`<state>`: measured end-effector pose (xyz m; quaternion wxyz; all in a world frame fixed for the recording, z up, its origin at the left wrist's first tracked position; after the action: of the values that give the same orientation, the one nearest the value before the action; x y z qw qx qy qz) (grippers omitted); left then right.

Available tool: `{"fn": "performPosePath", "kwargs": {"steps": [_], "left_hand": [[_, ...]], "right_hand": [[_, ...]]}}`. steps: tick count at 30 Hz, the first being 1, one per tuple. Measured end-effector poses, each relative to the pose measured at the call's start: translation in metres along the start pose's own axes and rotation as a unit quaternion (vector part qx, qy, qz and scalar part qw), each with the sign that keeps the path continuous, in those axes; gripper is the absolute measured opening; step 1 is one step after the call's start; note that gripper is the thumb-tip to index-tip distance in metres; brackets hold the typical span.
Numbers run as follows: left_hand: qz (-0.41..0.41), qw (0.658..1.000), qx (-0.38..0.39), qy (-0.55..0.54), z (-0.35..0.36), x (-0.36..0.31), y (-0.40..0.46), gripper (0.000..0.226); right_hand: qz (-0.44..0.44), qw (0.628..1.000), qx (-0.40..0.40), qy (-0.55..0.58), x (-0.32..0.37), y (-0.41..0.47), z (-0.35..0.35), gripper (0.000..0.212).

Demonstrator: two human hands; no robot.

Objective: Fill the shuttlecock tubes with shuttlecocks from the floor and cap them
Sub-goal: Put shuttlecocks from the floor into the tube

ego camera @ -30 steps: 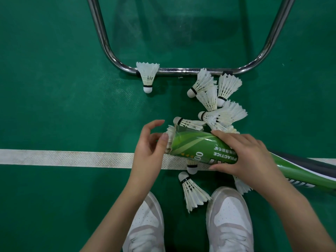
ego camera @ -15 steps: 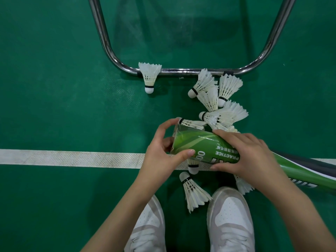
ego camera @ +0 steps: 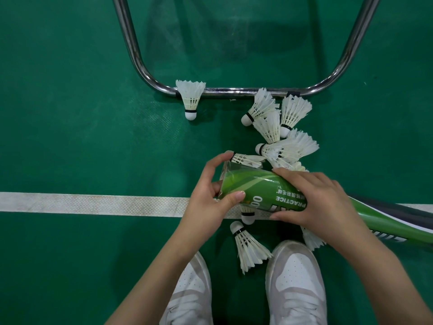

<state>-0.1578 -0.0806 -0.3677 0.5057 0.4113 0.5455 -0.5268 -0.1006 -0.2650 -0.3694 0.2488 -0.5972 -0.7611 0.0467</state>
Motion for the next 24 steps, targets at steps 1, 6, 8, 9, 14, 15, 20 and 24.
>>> {"fn": "performPosePath", "kwargs": {"steps": [1,6,8,9,14,15,20,24], "left_hand": [[0.001,1.0,0.006,-0.005,0.0005,0.0009,-0.0001,0.059],[0.005,1.0,0.01,-0.003,0.0018,0.0033,-0.0006,0.06],[0.008,1.0,0.002,0.013,0.0014,0.0013,-0.0014,0.061],[0.009,1.0,-0.003,0.023,0.001,0.0006,-0.0015,0.062],[0.004,0.999,-0.011,0.049,-0.0025,0.0006,0.0007,0.079],[0.004,0.999,-0.01,0.049,-0.0028,0.0007,0.0012,0.081],[0.002,1.0,-0.002,0.029,-0.0036,0.0011,0.0037,0.08],[0.001,1.0,0.01,0.018,-0.0014,-0.0002,0.0045,0.074]], "right_hand": [[-0.001,1.0,-0.001,0.001,0.0002,-0.0001,-0.0001,0.09],[0.001,1.0,-0.002,0.005,0.0001,-0.0013,-0.0007,0.091],[0.002,1.0,-0.003,0.008,-0.0001,-0.0008,-0.001,0.09],[0.003,1.0,-0.001,0.008,-0.0001,-0.0003,-0.0011,0.089],[0.0,1.0,0.006,0.001,0.0002,0.0006,-0.0001,0.087],[0.001,1.0,0.007,0.001,-0.0001,0.0004,0.0,0.087],[0.005,1.0,0.004,0.001,0.0,0.0003,-0.0002,0.09],[0.002,1.0,-0.001,0.002,0.0002,0.0001,0.0002,0.09]]}}
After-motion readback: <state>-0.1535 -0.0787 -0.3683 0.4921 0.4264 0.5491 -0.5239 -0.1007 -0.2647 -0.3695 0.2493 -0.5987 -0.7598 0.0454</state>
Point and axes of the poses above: each hand's wrist, its own y-axis towards the middle knuckle, its own z-axis out of the palm, x = y × z, the point moved 4 cm from there along y, towards the middle knuckle, and after that the axes turned 13 degrees about z, right-handed, at the moved point
